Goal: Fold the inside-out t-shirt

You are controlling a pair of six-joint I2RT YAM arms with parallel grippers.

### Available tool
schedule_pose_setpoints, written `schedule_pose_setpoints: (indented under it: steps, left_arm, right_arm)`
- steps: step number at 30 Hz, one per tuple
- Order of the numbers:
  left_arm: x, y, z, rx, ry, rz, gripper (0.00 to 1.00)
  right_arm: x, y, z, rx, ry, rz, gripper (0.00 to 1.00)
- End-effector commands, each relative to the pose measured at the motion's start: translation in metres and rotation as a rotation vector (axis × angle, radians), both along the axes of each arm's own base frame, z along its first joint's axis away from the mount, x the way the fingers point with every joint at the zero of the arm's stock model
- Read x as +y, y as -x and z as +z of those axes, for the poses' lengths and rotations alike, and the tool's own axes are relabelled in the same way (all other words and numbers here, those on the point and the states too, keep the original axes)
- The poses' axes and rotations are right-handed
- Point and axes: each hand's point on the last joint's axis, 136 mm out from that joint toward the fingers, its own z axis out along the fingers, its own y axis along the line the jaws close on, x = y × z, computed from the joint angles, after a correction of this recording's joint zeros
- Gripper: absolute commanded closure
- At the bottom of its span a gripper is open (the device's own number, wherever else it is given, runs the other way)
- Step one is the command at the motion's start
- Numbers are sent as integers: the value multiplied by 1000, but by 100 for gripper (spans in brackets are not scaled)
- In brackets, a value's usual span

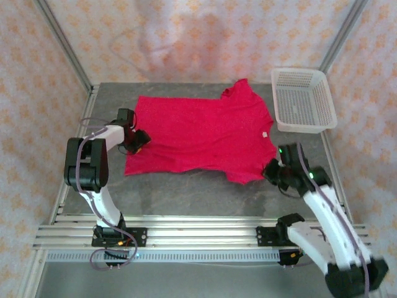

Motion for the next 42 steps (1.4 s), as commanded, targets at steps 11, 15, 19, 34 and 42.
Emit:
schedule_pose_setpoints:
  steps: [11,15,19,34,42]
  left_arm:
    - [13,24,22,31,-67,12,49]
    - [5,19,50,-21,-99,-26,49]
    - [-17,6,63,-61,-93,-92,47]
    - [22,-81,-14,87,-27,9,44]
    - [65,-110,-34,115,-53,86,44]
  right_arm:
    - [18,-8,-14,110,-91,-29,46]
    - [24,-67,-24,65,-45,-34,46]
    - [20,-132,-44,59,34,-66,45]
    - [9,-288,-141,231,120,-133,44]
    - [6,-336,-157,258,175,-114,44]
